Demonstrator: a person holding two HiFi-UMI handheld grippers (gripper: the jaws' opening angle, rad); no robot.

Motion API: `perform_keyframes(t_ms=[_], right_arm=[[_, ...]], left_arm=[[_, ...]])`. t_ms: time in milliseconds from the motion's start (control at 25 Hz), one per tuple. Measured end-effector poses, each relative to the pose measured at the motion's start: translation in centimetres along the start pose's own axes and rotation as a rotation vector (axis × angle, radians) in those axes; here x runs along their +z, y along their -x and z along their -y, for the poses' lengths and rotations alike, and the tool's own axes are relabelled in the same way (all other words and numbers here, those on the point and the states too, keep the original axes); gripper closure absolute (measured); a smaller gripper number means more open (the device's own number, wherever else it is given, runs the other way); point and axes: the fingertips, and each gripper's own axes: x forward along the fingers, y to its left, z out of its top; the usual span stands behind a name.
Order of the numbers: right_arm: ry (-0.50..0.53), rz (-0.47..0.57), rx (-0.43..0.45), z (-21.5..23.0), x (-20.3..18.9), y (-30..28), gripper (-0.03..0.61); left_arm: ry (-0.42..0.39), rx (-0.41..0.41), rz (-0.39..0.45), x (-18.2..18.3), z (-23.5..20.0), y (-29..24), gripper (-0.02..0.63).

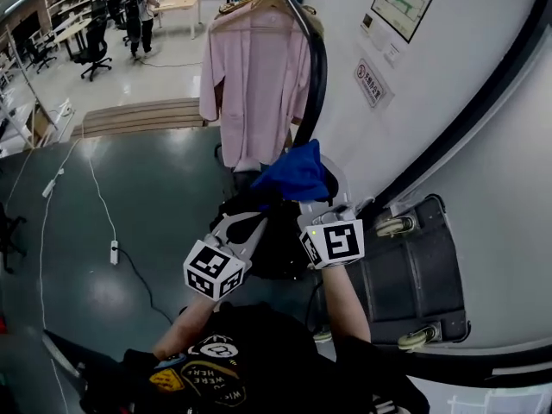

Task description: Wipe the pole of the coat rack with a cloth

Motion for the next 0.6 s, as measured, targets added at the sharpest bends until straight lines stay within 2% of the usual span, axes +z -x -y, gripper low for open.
perform_keyframes(t_ms=[160, 280, 480, 600], right_arm=[[-0.097, -0.079, 0.04, -0.8, -3.7, 0.9, 0.496], [-0.148, -0.086, 0.055, -0.5, -4.1, 1.5, 0.498], [-0.157, -0.038, -0.034, 0.9, -1.4, 5.6, 0.5], [-0.162, -0.035, -0.08, 1.2, -0.7, 9.5, 0.502]], left_arm=[[-0.006, -0.021, 0.005, 0.2, 0.6, -0.2, 0.62], [-0.007, -0.027, 0.007, 0.4, 0.7, -0.2, 0.62], [0.003, -0.002, 0.028, 0.8, 0.1, 0.9, 0.62], [-0.022, 0.037, 0.052, 1.7, -0.4, 2.0, 0.62]])
